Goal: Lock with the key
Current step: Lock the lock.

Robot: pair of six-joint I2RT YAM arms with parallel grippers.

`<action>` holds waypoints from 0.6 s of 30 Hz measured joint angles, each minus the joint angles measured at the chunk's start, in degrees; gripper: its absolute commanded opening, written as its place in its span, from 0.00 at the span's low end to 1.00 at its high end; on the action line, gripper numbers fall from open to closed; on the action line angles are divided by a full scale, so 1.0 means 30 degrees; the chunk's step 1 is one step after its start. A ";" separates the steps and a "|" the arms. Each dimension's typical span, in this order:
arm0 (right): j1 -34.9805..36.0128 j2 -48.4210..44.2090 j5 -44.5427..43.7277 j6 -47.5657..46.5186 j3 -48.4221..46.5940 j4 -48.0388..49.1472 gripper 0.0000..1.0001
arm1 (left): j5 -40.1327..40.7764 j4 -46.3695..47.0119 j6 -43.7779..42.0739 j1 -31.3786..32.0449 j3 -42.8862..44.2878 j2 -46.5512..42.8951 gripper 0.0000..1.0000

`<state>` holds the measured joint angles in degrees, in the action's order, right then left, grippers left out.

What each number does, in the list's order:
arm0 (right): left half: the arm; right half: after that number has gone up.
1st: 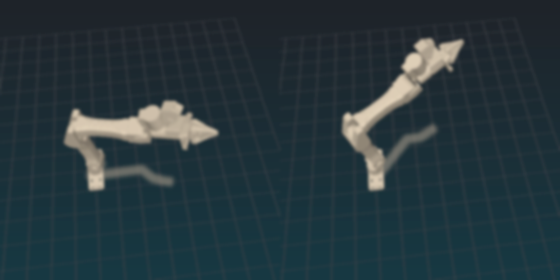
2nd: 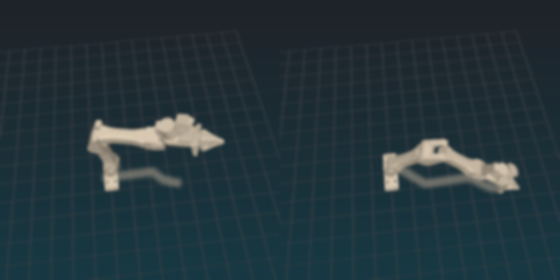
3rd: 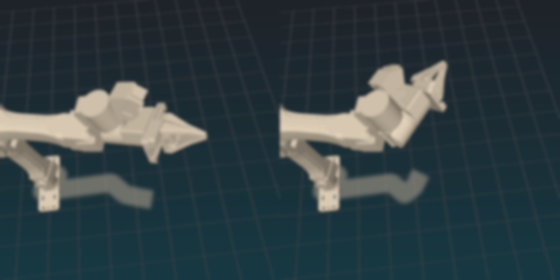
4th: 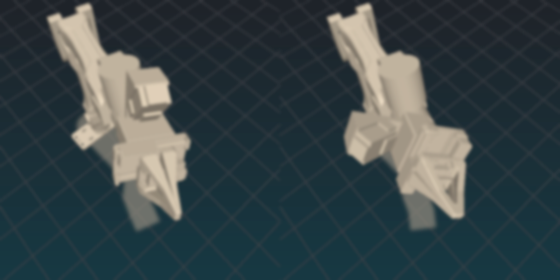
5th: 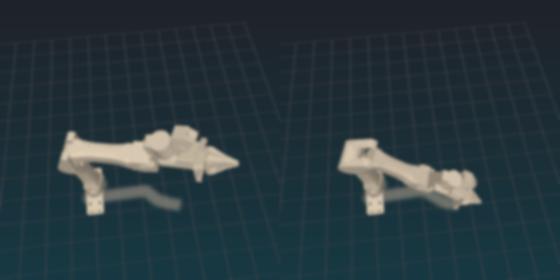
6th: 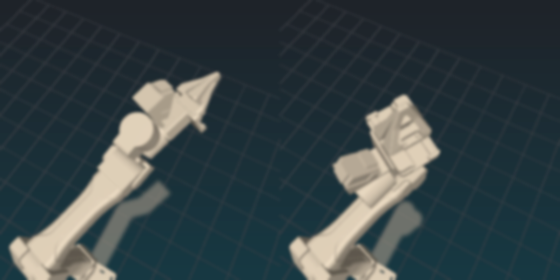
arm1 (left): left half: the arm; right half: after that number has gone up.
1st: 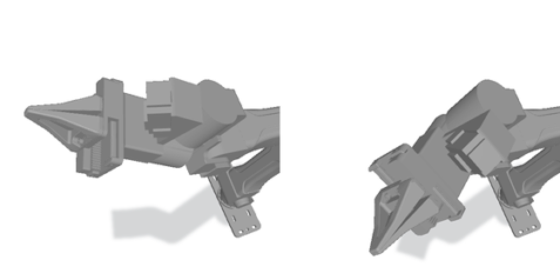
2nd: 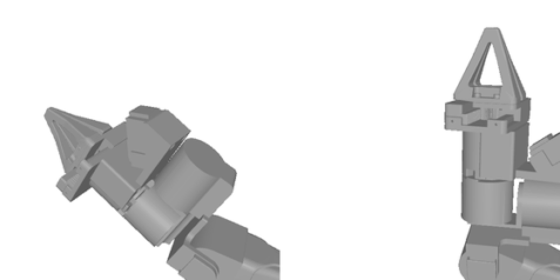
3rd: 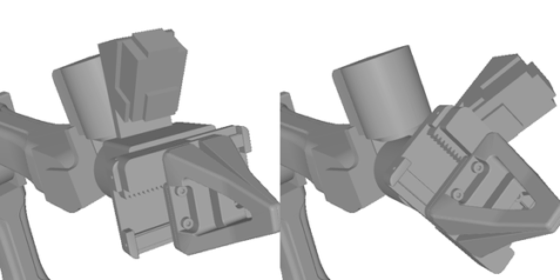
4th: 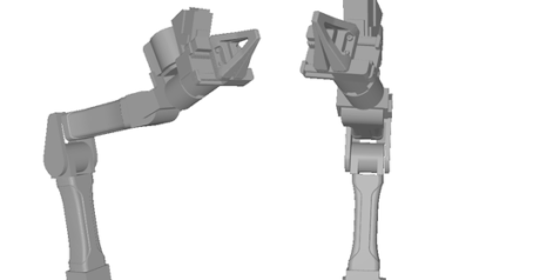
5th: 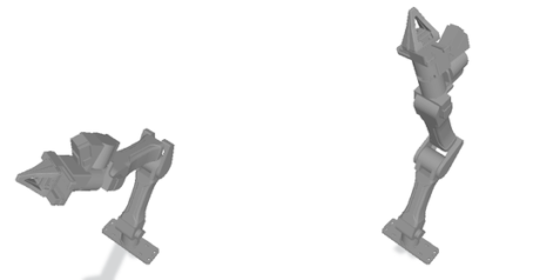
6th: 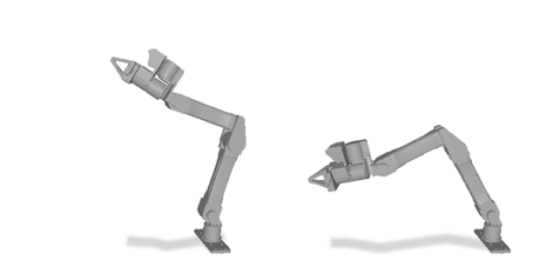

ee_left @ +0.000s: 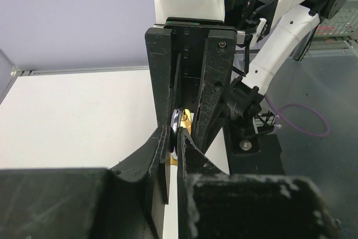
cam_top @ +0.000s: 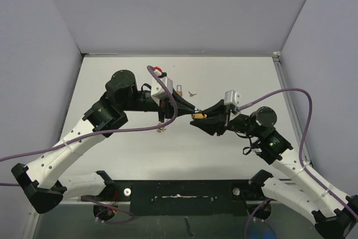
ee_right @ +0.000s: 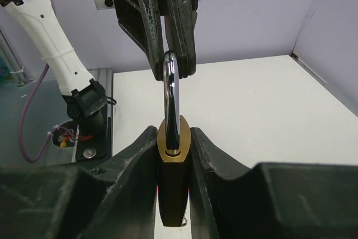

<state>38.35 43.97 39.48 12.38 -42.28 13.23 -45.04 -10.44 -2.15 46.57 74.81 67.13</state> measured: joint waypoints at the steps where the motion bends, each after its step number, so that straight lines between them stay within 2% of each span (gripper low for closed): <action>1: 0.0000 0.0000 0.0000 0.0022 0.0000 0.0000 0.00 | 0.0022 0.0015 0.0000 0.0022 0.0000 0.0022 0.00; 18: 0.0000 -0.1035 -0.0976 -0.0036 0.0044 -0.0444 0.00 | 0.0510 0.1865 0.0036 0.0510 -0.0845 0.0131 0.00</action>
<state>38.35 40.86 36.56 12.27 -42.15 11.90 -43.51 -4.84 -2.04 48.10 72.27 67.53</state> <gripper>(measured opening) 0.232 0.036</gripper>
